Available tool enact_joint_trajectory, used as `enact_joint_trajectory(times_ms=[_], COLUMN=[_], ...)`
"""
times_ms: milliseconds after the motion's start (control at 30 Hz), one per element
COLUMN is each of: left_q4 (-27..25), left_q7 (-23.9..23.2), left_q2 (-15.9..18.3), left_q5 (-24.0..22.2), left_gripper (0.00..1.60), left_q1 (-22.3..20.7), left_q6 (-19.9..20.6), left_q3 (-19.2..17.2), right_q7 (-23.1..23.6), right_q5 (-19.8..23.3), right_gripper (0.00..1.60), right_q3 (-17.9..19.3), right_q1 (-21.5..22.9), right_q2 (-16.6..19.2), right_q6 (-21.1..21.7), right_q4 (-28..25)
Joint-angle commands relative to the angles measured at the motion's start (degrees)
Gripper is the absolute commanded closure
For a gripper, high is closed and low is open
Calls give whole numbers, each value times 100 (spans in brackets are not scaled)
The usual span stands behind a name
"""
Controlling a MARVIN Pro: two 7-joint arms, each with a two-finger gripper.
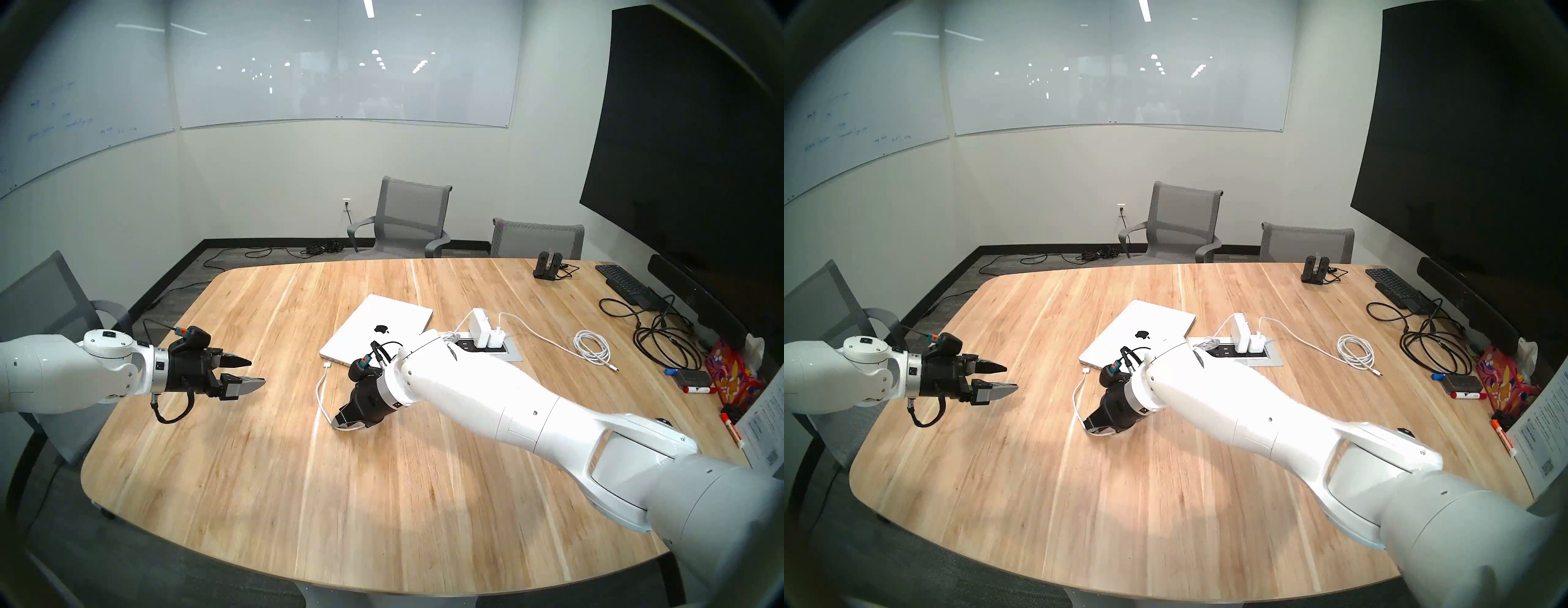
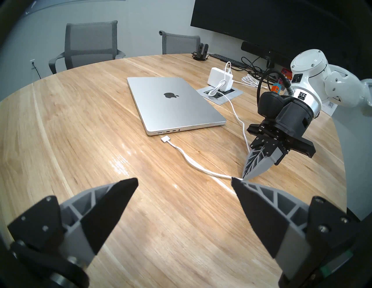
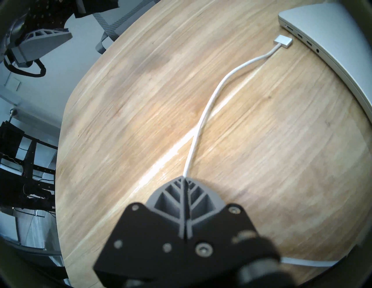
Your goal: Plug the charging cable into the port of a MacBook
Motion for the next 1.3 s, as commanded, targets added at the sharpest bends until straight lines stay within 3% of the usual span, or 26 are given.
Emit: enact_joint_trajectory(times_ms=[0,533,1267], left_q4=[0,0,0], left_q7=[-1,-1,-1], left_q2=[-11,-11,-11], left_q5=[-14,-14,-14], left_gripper=[0,0,0], left_q1=[-74,-74,-74], left_q6=[-13,-13,-14], left_q3=[-66,-66,-66], right_q7=[162,363,157], right_q5=[-58,-309,-539], right_gripper=[160,160,160], right_q3=[-5,-102,70], right_q1=[73,108,4], right_q2=[35,22,227], right_q6=[-180,-350,-380], right_q4=[-179,-127,-692])
